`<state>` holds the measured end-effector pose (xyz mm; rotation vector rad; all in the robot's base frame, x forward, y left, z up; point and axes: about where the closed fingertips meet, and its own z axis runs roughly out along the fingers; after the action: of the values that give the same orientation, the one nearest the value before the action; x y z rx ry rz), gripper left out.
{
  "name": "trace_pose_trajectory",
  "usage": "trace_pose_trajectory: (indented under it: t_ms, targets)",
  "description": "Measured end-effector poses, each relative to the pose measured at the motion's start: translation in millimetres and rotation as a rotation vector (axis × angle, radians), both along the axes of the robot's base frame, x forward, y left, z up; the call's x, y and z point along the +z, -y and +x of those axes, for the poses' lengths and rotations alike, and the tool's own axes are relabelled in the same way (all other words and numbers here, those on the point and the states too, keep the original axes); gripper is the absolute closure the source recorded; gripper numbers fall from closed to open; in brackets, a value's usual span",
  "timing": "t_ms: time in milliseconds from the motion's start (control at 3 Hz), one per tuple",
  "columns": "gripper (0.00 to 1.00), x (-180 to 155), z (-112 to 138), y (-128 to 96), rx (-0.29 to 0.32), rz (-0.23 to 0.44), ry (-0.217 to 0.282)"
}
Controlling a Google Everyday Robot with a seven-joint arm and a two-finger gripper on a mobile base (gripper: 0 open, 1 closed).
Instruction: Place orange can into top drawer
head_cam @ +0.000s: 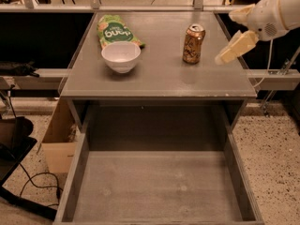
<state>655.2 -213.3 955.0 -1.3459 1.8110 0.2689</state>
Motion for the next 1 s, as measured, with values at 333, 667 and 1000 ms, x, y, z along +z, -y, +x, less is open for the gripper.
trace_pose_trajectory:
  t_ms: [333, 667, 1000]
  targets:
    - [0.0, -15.7, 29.5, 0.6, -0.007, 0.083, 0.021]
    - [0.0, -33.0, 63.5, -3.4, -0.007, 0.226, 0.045]
    - [0.0, -37.5, 84.2, -14.9, 0.008, 0.306, 0.055]
